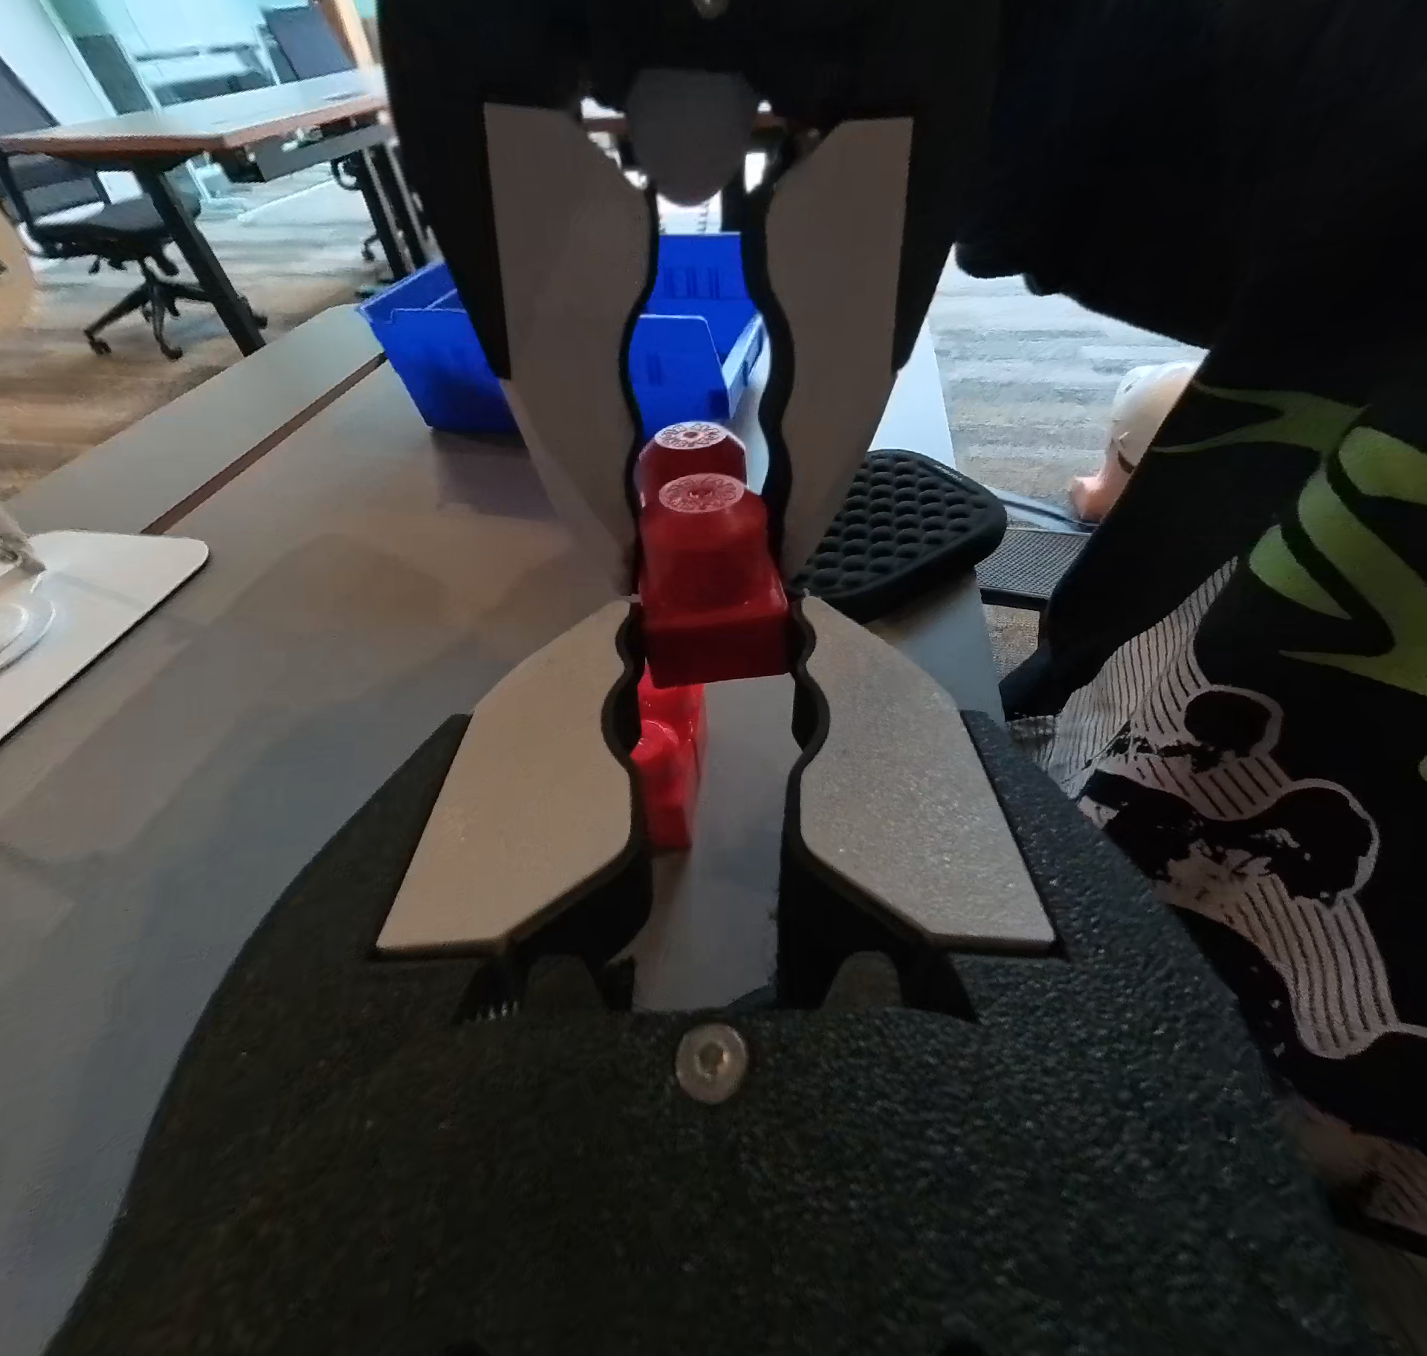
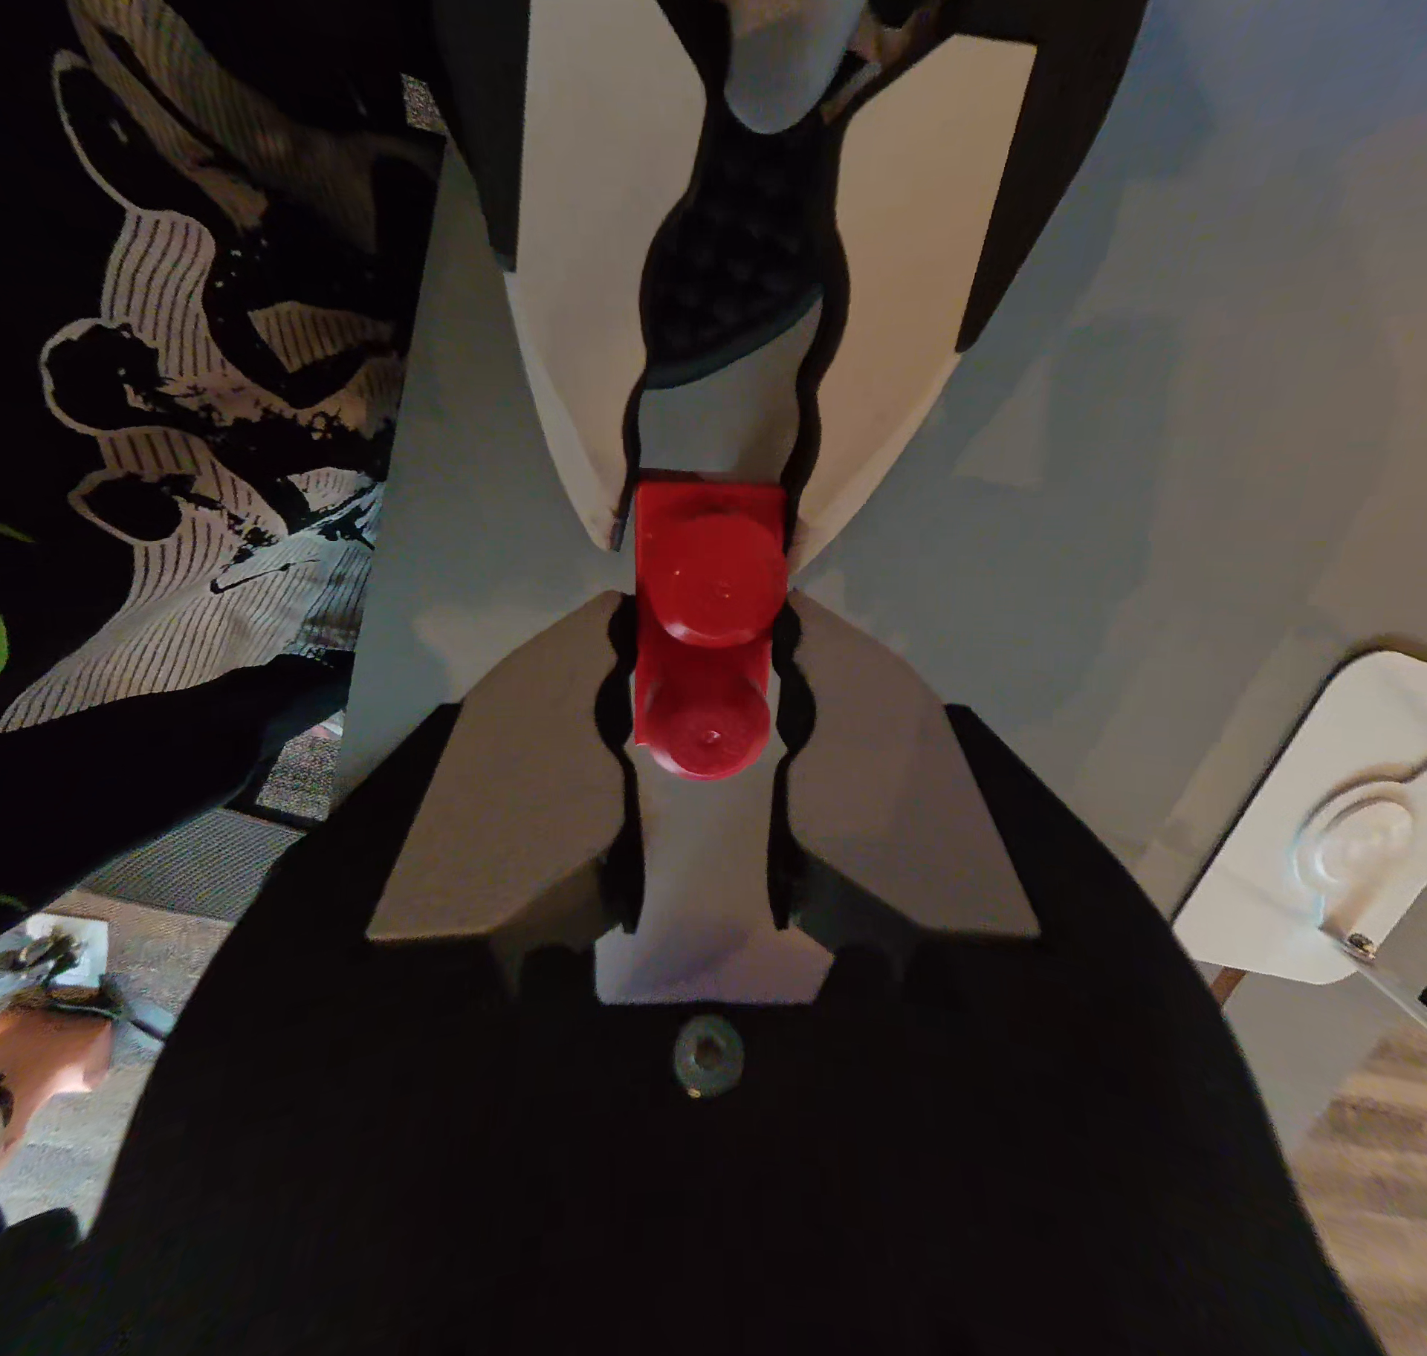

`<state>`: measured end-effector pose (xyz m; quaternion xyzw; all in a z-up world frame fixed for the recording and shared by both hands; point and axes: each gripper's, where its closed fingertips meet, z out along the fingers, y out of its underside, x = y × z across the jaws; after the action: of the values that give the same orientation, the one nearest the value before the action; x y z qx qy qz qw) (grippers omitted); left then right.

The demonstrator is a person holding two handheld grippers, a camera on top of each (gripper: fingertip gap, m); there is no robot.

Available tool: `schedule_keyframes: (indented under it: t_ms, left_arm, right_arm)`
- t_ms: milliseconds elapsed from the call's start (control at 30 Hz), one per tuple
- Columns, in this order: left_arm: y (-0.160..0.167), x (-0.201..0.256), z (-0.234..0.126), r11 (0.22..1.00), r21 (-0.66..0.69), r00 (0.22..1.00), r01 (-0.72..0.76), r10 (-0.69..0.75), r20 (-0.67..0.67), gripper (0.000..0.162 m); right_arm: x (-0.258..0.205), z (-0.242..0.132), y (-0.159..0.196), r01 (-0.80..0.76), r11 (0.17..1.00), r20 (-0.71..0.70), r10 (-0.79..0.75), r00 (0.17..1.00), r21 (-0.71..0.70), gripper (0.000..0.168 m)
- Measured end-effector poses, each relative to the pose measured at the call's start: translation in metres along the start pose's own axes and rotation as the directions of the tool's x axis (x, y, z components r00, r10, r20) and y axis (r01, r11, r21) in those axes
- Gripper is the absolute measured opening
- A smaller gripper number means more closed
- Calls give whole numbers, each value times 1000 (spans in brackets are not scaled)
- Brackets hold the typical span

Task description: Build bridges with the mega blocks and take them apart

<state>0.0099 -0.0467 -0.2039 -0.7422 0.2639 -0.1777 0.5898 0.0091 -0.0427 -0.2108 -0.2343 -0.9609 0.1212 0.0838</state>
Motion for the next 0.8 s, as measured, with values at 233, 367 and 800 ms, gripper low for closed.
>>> schedule_keyframes:
  t_ms: [233,367,800]
  left_arm:
    - [35,-17,-11,998,15,995,-68,69,-70,65]
    - [69,-34,-19,994,-63,995,-94,92,-42,74]
    - [93,-48,-36,999,13,998,-51,51,-28,80]
  right_arm:
    - [10,8,20,-80,995,-66,76,995,-65,33]
    - [13,18,35,-132,988,-85,125,989,-84,33]
    - [17,52,46,-127,986,-88,118,989,-106,33]
